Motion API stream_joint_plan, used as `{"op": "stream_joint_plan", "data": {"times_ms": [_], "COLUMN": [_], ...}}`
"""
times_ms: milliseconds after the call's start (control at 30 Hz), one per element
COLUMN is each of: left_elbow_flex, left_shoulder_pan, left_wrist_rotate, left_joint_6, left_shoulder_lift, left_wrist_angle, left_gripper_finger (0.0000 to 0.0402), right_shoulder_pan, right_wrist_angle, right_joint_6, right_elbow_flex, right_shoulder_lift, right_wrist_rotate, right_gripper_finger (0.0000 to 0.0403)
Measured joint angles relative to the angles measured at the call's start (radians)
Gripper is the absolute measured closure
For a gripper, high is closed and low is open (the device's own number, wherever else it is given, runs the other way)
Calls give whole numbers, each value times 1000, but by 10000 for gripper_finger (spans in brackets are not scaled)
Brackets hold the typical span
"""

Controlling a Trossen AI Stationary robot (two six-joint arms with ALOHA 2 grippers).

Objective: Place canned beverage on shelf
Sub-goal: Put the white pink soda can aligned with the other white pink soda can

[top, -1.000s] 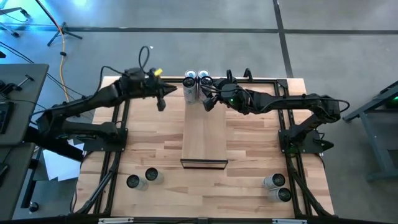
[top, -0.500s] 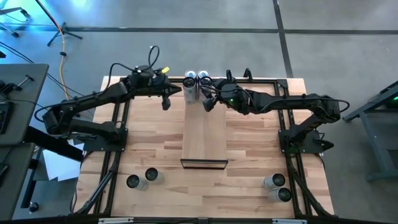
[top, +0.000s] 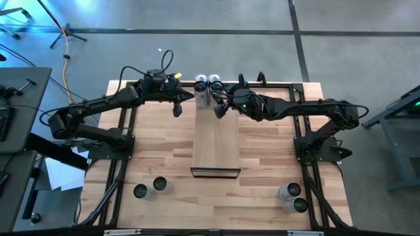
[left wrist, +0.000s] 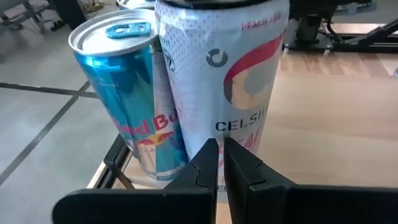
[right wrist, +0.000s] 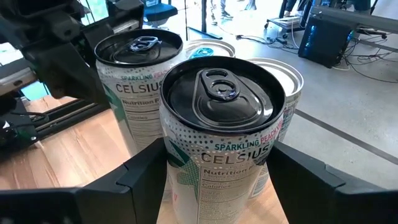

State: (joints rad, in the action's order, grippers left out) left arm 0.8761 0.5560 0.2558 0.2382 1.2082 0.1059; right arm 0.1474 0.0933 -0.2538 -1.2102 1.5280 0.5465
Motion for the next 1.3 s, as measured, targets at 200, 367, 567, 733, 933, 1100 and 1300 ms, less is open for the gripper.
{"op": "stream_joint_plan", "data": {"times_ms": [200, 367, 567, 733, 933, 1100, 1300], "left_elbow_flex": [0, 0, 0, 0, 0, 0, 0], "left_shoulder_pan": [0, 0, 0, 0, 0, 0, 0], "left_wrist_rotate": [2, 3, 3, 3, 3, 3, 3], "left_joint_6": [-16, -16, -16, -17, -19, -19, -26], "left_shoulder_lift": [3, 3, 3, 5, 5, 5, 5], "left_wrist_angle": [-23, -23, -29, -31, -29, -29, -29], "left_gripper_finger": [401, 401, 401, 401, 401, 401, 401], "right_shoulder_pan": [0, 0, 0, 1, 1, 2, 2], "right_wrist_angle": [-1, -1, -1, -2, -3, -4, -9], "right_joint_6": [0, 0, -10, -10, 29, 38, 53], "right_elbow_flex": [0, 0, 0, 0, 0, 0, 0], "right_shoulder_lift": [0, 0, 0, 0, 0, 0, 0], "right_wrist_rotate": [-3, -3, -4, -23, -29, -44, -48], "right_gripper_finger": [161, 161, 161, 161, 161, 161, 155]}}
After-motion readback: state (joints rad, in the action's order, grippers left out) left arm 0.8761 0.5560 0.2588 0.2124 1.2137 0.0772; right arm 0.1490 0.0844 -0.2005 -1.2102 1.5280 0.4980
